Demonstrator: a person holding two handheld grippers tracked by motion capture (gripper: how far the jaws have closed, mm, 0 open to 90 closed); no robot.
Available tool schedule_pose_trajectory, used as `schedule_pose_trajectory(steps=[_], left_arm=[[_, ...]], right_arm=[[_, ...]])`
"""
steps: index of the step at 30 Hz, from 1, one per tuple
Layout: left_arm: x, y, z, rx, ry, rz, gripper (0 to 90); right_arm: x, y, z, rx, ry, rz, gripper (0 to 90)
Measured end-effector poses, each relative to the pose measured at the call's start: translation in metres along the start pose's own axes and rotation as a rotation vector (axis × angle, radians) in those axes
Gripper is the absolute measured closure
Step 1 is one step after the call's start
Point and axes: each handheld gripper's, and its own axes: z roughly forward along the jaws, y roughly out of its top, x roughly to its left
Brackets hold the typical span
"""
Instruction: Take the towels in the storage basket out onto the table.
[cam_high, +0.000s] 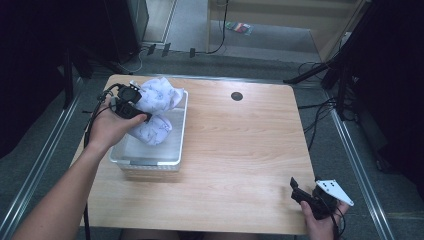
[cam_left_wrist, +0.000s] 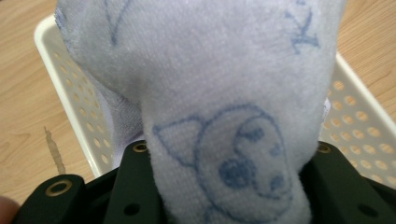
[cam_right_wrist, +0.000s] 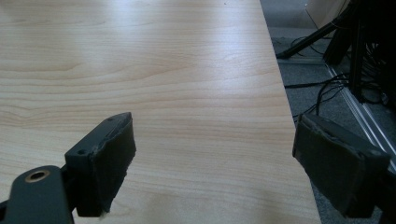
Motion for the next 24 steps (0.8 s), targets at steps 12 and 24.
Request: schedule_pose_trajectory(steps=[12,24], left_arm=[[-0.012,0.021,-0.021,-0.029,-0.019,0.031,58.8],[-0.026,0.037,-0.035,-0.055,-0.04,0.058,58.4]], right_arm=[[0.0,0.0,0.0,0.0,0.001,0.0,13.2],[0.0,0.0,0.0,-0.001,-0.001,-0.003,13.2]])
